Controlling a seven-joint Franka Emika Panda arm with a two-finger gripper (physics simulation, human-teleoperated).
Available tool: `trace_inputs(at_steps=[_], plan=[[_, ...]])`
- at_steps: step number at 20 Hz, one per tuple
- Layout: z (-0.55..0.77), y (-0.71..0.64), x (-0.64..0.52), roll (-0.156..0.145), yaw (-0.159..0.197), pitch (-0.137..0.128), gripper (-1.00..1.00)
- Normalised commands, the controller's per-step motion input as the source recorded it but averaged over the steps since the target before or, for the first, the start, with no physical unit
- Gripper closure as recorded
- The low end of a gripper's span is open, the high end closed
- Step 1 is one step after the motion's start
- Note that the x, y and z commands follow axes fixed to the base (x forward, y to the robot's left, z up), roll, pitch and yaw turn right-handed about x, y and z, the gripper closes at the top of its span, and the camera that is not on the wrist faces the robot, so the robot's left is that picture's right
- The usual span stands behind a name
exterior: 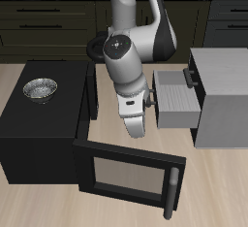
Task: Close the top and middle drawer of the white cabinet
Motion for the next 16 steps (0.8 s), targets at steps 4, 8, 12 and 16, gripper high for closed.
trace_inputs(at_steps=[4,8,12,16], plan=[[0.07,0.19,0.06,0.026,0.001,-0.024,-1.00],[0.04,0.17,0.04,0.008,-0.009,-0.036,-1.00],[0.03,0.17,0.04,0.018,-0.026,-0.021,-1.00],[0.01,0.15,0.05,0.017,-0.008,-0.011,-1.00]])
